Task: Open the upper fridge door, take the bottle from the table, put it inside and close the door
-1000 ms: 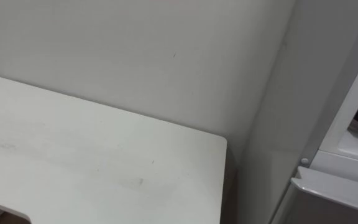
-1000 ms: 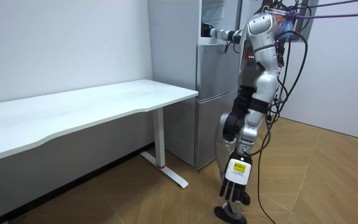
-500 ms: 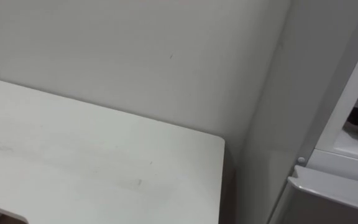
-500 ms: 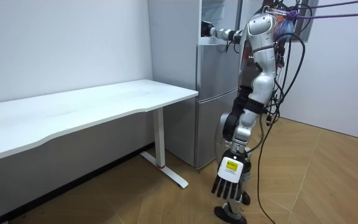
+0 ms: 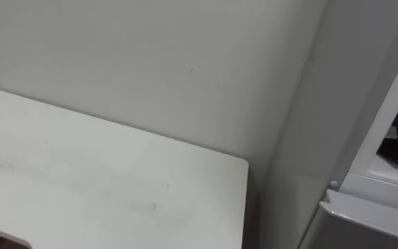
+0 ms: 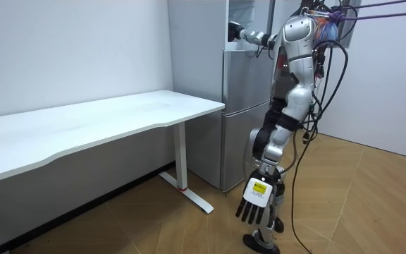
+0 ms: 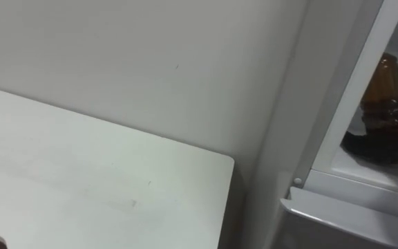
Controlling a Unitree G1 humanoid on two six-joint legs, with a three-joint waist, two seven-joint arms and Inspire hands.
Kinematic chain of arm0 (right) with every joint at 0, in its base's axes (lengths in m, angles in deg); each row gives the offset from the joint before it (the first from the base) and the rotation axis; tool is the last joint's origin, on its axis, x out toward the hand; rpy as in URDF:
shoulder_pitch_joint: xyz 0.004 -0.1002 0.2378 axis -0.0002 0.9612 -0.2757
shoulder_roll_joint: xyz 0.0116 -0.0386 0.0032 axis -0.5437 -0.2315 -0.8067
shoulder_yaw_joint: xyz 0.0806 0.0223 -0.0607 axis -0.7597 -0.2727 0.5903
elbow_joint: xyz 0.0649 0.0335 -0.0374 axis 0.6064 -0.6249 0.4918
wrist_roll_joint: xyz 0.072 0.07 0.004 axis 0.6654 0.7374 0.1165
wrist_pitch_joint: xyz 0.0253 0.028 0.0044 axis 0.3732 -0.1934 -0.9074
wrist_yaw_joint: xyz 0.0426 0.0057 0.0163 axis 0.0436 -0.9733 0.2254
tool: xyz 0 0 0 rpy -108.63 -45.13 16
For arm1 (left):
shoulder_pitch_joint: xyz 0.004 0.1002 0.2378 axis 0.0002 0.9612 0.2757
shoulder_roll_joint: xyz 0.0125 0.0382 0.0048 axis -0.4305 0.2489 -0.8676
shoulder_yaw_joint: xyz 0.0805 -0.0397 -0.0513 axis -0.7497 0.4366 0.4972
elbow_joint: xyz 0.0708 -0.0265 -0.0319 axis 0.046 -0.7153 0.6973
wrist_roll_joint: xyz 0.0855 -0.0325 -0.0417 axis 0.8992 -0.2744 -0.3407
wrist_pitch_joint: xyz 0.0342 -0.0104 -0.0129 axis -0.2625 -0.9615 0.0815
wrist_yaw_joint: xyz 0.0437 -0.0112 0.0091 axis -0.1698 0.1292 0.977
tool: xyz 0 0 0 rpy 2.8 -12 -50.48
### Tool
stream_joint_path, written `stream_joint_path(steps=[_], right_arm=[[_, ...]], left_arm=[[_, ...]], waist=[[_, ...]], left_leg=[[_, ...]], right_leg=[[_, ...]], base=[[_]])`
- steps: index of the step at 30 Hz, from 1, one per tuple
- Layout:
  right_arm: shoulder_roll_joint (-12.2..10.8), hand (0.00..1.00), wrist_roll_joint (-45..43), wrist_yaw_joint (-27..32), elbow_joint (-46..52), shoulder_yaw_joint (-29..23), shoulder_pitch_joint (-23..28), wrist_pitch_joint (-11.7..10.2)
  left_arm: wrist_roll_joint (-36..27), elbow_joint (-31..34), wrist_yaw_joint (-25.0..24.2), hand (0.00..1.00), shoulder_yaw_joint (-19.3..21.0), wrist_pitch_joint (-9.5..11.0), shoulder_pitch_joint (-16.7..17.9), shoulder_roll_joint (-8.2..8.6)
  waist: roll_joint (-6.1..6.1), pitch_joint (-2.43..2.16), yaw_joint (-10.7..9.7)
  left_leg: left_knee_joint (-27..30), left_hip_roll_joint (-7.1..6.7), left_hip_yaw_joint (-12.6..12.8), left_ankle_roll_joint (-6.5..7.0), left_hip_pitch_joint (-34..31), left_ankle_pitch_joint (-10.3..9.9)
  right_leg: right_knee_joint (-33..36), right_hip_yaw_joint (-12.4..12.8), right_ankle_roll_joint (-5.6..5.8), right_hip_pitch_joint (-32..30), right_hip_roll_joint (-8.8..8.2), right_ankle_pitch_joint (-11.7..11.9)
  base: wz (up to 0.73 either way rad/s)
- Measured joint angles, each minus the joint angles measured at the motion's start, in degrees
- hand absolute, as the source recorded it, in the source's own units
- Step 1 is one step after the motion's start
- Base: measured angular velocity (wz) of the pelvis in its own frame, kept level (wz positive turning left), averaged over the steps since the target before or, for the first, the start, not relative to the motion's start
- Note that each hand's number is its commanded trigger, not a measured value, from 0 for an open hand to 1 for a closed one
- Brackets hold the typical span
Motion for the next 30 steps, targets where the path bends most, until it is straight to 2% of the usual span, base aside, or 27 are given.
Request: stream_joint_path(steps=[8,11,16,21,24,30], right_arm=[[-0.06,0.00,0.25,0.21,0.58,-1.00,1.90,-0.58],[-1.24,0.00,0.24,0.95,0.79,-2.44,2.47,-1.18],[-3.61,0.00,0.43,2.38,4.93,-6.49,6.40,-2.05],[-6.36,0.00,2.03,4.33,5.06,-9.42,7.31,-4.52],[-6.79,0.00,2.15,4.99,5.26,-9.29,7.63,-5.60],[-6.94,0.00,-0.63,7.21,6.77,-9.35,10.06,-7.36]], left_arm=[[-0.72,1.11,0.00,0.00,-2.35,0.02,0.05,-0.39],[-0.97,1.20,0.47,0.00,-2.63,0.02,-0.02,-0.46],[-0.91,1.21,1.67,0.00,-2.66,-0.03,-0.11,-0.45],[-0.71,1.23,3.52,0.00,-3.63,-0.07,-0.07,-0.28],[-0.75,1.19,4.50,0.00,-4.05,-0.04,-0.10,-0.08],[-0.62,1.16,5.39,0.00,-3.91,-0.11,0.82,0.98]], waist=[[-0.12,0.09,-0.06],[-0.11,0.10,-0.12],[0.00,0.10,-0.11],[1.02,0.07,-0.40],[1.75,0.11,-0.41],[2.26,0.06,-0.19]], left_leg=[[0.12,0.01,-0.21,0.11,0.02,-0.16],[0.27,0.03,-0.21,0.11,0.00,-0.31],[0.30,0.02,-0.16,0.18,-0.07,-0.44],[0.46,0.00,-0.16,0.24,0.08,-0.49],[0.66,0.03,-0.28,0.25,0.32,-0.62],[1.27,0.36,-0.60,0.18,0.57,-1.40]], right_leg=[[-0.02,-0.10,0.07,0.21,0.01,0.03],[-0.05,-0.10,0.09,0.24,0.03,0.03],[-0.05,0.12,0.11,0.27,0.03,0.02],[-0.10,0.18,0.16,0.56,0.03,0.00],[-0.10,-0.24,0.22,0.97,-0.03,-0.04],[-0.10,-0.09,0.52,1.74,-0.09,-0.22]], base=[[0.00],[0.00],[0.00],[0.01],[0.04],[0.04]])
